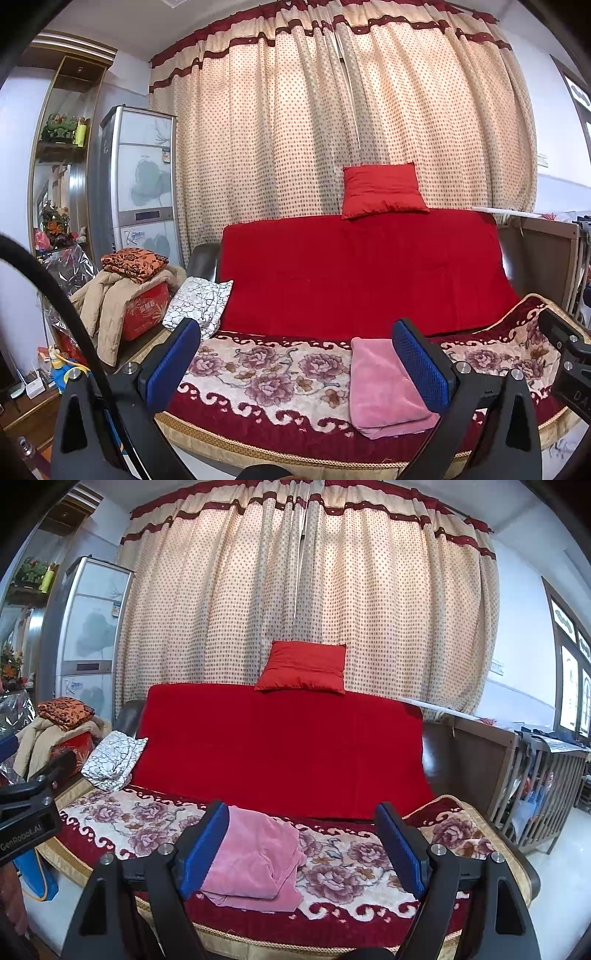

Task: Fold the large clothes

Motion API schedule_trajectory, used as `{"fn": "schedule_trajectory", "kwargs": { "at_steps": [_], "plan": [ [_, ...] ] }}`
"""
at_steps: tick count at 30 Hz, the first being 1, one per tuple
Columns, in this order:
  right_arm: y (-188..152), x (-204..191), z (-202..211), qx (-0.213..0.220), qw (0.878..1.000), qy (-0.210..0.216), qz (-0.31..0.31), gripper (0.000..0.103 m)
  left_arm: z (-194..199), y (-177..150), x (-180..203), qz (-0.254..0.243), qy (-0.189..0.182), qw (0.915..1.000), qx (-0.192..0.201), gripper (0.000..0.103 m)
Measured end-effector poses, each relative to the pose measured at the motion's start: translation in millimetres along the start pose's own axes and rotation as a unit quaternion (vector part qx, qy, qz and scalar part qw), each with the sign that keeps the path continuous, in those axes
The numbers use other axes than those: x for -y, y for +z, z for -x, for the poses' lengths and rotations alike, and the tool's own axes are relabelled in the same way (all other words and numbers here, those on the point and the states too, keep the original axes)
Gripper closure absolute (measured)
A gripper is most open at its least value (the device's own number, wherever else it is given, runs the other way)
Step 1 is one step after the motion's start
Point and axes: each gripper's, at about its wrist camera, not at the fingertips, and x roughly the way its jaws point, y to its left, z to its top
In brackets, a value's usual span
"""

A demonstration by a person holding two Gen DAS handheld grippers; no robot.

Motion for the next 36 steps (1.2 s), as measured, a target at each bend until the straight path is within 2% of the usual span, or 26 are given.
{"fn": "schedule_trajectory", "kwargs": {
  "at_steps": [12,36],
  "plan": [
    [0,1,1,-0.003,1.0,-0.004,-0.004,0.019,5,1,2,-0.007,-0.003,1.0,0.007,0.0],
    [-12,11,-11,-0.033,0.999,-0.019,-0.016,0.019,-2,-6,6,-0.016,-0.012,0.9997,-0.015,0.0]
  ]
}}
